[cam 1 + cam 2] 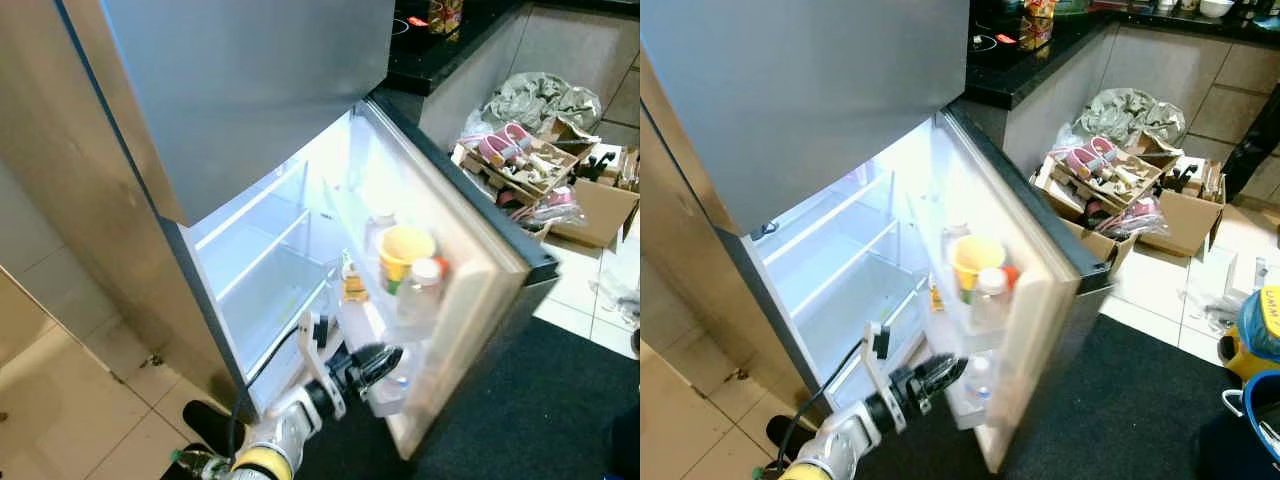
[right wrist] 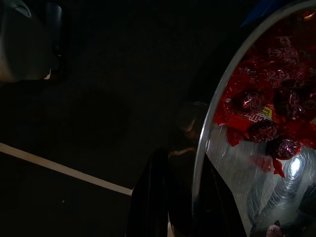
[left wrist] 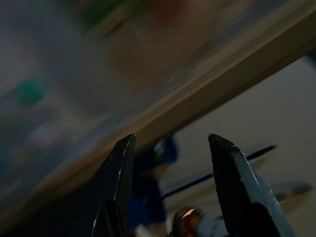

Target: Restocking fridge

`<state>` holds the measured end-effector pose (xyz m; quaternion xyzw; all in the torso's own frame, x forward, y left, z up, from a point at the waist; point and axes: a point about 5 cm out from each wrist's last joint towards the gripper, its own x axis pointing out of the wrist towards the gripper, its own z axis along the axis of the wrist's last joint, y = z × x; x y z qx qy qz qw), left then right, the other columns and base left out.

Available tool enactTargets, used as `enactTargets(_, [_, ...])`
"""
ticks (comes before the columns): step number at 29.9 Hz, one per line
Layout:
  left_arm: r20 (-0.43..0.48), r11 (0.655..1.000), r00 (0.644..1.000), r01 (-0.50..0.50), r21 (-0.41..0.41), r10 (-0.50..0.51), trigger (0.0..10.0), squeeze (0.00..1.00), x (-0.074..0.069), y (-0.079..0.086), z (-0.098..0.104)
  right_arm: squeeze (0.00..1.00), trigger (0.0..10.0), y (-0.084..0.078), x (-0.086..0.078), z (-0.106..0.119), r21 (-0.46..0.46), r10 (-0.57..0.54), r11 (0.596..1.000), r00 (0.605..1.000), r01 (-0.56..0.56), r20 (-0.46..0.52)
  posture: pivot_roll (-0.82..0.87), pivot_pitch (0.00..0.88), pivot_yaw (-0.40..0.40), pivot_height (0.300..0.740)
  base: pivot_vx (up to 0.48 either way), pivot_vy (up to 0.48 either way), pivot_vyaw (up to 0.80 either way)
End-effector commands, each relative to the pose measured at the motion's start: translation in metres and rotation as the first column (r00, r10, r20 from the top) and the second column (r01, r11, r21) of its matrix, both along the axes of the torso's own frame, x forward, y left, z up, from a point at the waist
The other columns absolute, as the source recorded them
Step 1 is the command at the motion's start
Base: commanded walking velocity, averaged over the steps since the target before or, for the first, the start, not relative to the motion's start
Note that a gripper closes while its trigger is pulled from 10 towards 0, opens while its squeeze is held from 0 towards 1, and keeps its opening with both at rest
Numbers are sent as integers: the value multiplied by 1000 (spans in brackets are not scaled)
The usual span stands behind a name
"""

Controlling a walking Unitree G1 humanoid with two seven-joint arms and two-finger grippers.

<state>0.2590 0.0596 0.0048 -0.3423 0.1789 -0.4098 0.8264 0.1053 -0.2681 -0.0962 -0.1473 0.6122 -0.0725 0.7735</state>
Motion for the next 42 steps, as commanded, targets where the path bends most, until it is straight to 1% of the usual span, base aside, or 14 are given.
enactTargets(1, [-91, 986, 993, -62, 156, 77, 10000, 0, -14, 28, -25, 0, 10000, 0, -1, 0, -10, 9, 1000, 1000, -9, -2, -32, 44, 14, 740, 0, 0, 0])
enactTargets(2, [-91, 986, 993, -62, 156, 77, 10000, 0, -14, 28, -25, 0, 10000, 0, -1, 0, -10, 9, 1000, 1000, -9, -2, -32, 44, 14, 740, 0, 0, 0])
enactTargets(4, [-165, 939, 969, -126, 321, 186, 10000, 0, -30, 61, -46, 0, 10000, 1, 0, 0, -11, 11, 1000, 1000, -11, 6, -31, 44, 15, 740, 0, 0, 0])
enactTargets(8, [-214, 902, 940, -166, 397, 267, 10000, 0, -42, 80, -57, 0, 10000, 2, 1, 0, -12, 11, 1000, 1000, -11, 20, -31, 44, 18, 740, 0, 0, 0])
enactTargets(10, [-272, 844, 886, -207, 495, 377, 10000, 0, -64, 105, -72, 0, 10000, 2, 5, 1, -18, 21, 1000, 999, -20, 44, -31, 44, 18, 740, 0, 0, 0])
enactTargets(14, [-292, 803, 853, -217, 555, 432, 10000, 0, -77, 117, -80, 0, 10000, 2, 10, 2, -23, 29, 999, 998, -28, 61, -31, 44, 18, 740, 0, 0, 0])
enactTargets(15, [-329, 773, 811, -219, 596, 484, 10000, 0, -95, 126, -88, 0, 10000, 5, 24, 6, -17, 76, 997, 989, -74, 128, -26, 43, 13, 740, 0, 0, 0])
enactTargets(23, [-388, 738, 746, -201, 644, 542, 10000, 0, -125, 129, -101, 0, 10000, 15, 71, 23, -24, 206, 978, 931, -209, 302, -28, 47, 9, 740, 0, 0, 0])
enactTargets(25, [-409, 728, 725, -184, 660, 554, 10000, 0, -135, 129, -105, 0, 10000, 33, 99, 35, 1, 344, 927, 853, -374, 392, -29, 46, 9, 740, 0, 0, 0])
enactTargets(28, [-413, 728, 725, -177, 663, 552, 10000, 0, -137, 128, -106, 0, 10000, 39, 107, 39, -1, 403, 898, 818, -441, 410, -29, 46, 9, 740, 0, 0, 0])
enactTargets(30, [-416, 724, 723, -168, 669, 552, 10000, 0, -139, 128, -107, 0, 10000, 53, 123, 49, -19, 521, 819, 728, -574, 445, -34, 45, 5, 740, 0, 0, 0])
enactTargets(35, [-415, 720, 723, -164, 674, 553, 10000, 0, -139, 127, -107, 0, 10000, 65, 144, 63, -66, 639, 712, 607, -699, 471, -31, 45, 6, 740, 0, 0, 0])
enactTargets(38, [-412, 719, 725, -163, 675, 551, 10000, 0, -138, 126, -107, 0, 10000, 61, 159, 74, -143, 660, 712, 585, -687, 471, -31, 45, 6, 740, 0, 0, 0])
enactTargets(42, [-410, 718, 728, -162, 676, 550, 10000, 0, -138, 126, -107, 0, 10000, 42, 186, 101, -280, 625, 772, 598, -571, 502, -21, 50, 6, 740, 0, 0, 0])
